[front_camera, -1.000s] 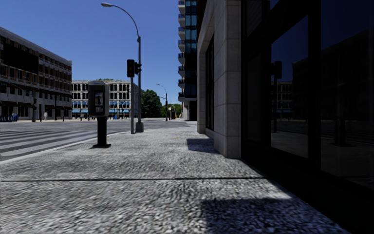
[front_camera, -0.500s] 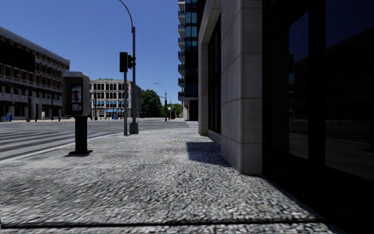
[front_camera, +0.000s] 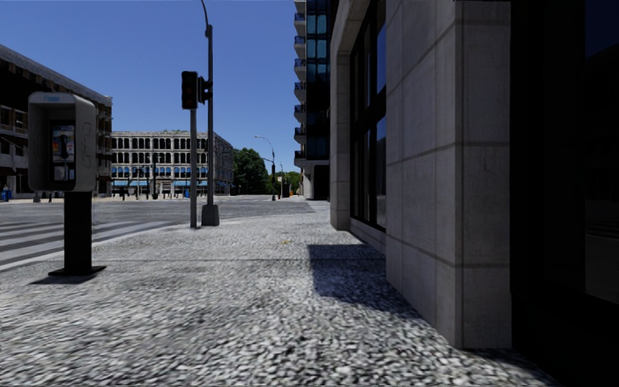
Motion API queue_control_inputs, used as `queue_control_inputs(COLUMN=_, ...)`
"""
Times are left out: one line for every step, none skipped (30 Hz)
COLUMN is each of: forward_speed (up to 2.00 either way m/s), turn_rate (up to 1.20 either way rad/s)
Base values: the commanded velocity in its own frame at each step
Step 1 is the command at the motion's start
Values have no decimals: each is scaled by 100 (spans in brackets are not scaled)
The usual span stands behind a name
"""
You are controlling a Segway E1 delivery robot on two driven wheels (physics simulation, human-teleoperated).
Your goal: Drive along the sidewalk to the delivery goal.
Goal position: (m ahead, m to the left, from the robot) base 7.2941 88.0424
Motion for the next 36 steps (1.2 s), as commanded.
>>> queue_control_inputs(forward_speed=200, turn_rate=0)
queue_control_inputs(forward_speed=200, turn_rate=0)
queue_control_inputs(forward_speed=200, turn_rate=0)
queue_control_inputs(forward_speed=200, turn_rate=0)
queue_control_inputs(forward_speed=200, turn_rate=0)
queue_control_inputs(forward_speed=200, turn_rate=0)
queue_control_inputs(forward_speed=200, turn_rate=0)
queue_control_inputs(forward_speed=200, turn_rate=0)
queue_control_inputs(forward_speed=200, turn_rate=0)
queue_control_inputs(forward_speed=200, turn_rate=0)
queue_control_inputs(forward_speed=200, turn_rate=0)
queue_control_inputs(forward_speed=200, turn_rate=0)
queue_control_inputs(forward_speed=200, turn_rate=0)
queue_control_inputs(forward_speed=200, turn_rate=0)
queue_control_inputs(forward_speed=200, turn_rate=0)
queue_control_inputs(forward_speed=200, turn_rate=0)
queue_control_inputs(forward_speed=200, turn_rate=0)
queue_control_inputs(forward_speed=200, turn_rate=4)
queue_control_inputs(forward_speed=200, turn_rate=10)
queue_control_inputs(forward_speed=200, turn_rate=14)
queue_control_inputs(forward_speed=200, turn_rate=17)
queue_control_inputs(forward_speed=200, turn_rate=21)
queue_control_inputs(forward_speed=200, turn_rate=28)
queue_control_inputs(forward_speed=200, turn_rate=32)
queue_control_inputs(forward_speed=200, turn_rate=33)
queue_control_inputs(forward_speed=200, turn_rate=33)
queue_control_inputs(forward_speed=200, turn_rate=33)
queue_control_inputs(forward_speed=200, turn_rate=39)
queue_control_inputs(forward_speed=200, turn_rate=52)
queue_control_inputs(forward_speed=200, turn_rate=68)
queue_control_inputs(forward_speed=200, turn_rate=78)
queue_control_inputs(forward_speed=200, turn_rate=82)
queue_control_inputs(forward_speed=200, turn_rate=83)
queue_control_inputs(forward_speed=200, turn_rate=84)
queue_control_inputs(forward_speed=200, turn_rate=84)
queue_control_inputs(forward_speed=200, turn_rate=88)
